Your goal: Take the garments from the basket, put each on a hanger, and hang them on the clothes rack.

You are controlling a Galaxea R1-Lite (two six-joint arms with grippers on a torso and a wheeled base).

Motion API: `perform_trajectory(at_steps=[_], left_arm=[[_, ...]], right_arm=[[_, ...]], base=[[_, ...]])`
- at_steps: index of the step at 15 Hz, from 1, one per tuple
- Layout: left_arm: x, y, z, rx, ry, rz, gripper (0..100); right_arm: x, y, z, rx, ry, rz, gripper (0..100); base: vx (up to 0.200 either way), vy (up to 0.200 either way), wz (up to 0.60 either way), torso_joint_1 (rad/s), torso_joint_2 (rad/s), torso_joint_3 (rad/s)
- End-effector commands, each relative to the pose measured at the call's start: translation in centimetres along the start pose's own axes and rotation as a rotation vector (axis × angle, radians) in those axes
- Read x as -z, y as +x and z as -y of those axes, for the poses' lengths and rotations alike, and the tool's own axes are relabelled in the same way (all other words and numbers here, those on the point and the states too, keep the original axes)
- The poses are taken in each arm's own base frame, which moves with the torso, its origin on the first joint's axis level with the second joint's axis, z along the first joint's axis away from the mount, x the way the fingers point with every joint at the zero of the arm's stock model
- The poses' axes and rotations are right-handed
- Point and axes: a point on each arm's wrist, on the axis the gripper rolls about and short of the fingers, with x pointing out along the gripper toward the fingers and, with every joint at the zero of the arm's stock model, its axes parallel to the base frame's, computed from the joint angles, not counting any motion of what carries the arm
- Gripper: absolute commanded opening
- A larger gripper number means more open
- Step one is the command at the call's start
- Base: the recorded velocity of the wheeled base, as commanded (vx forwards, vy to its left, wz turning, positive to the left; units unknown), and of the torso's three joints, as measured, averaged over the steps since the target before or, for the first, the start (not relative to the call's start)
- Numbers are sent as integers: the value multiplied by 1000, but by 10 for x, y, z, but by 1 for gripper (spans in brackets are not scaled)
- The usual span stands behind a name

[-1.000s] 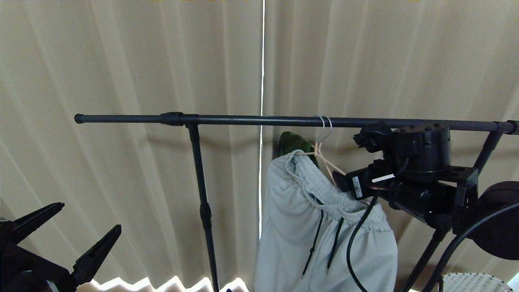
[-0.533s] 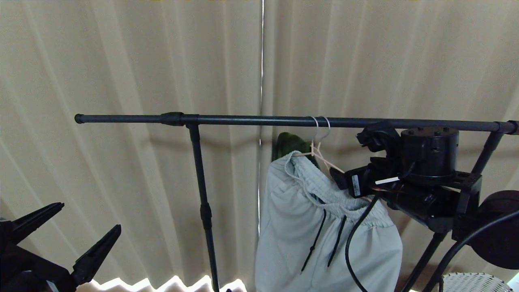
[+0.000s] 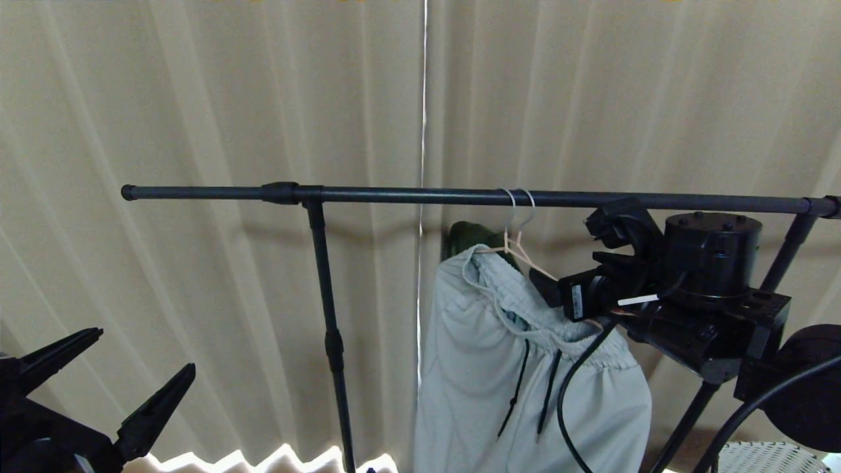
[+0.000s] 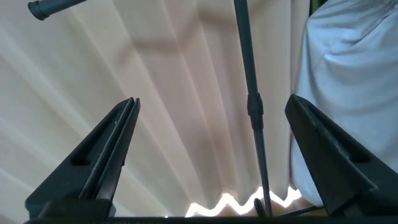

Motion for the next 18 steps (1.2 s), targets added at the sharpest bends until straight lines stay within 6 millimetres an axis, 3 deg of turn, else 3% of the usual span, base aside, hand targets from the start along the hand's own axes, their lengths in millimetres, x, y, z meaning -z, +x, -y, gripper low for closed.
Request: perform_trajectory(at_steps=[1, 6, 12, 14, 18], left_arm=[[0, 0, 0, 0, 0, -1, 100], [0, 0, 0, 0, 0, -2, 100], [0, 0, 0, -2, -2, 0, 100], [0, 0, -1, -7, -3, 0, 100], [2, -1, -12, -134, -15, -29, 100]], right_arm=[[2, 1, 0, 1, -5, -11, 100], [1, 1, 0, -10, -2, -4, 100], [4, -6, -1, -144, 10, 53, 100], [-2, -27, 7, -143, 24, 117, 100], [-3, -109, 44, -88, 32, 249, 100]], base=[[0, 0, 0, 0, 0, 0], [0, 0, 0, 0, 0, 0], [0, 0, 0, 0, 0, 0], [0, 0, 0, 0, 0, 0], [0, 0, 0, 0, 0, 0]])
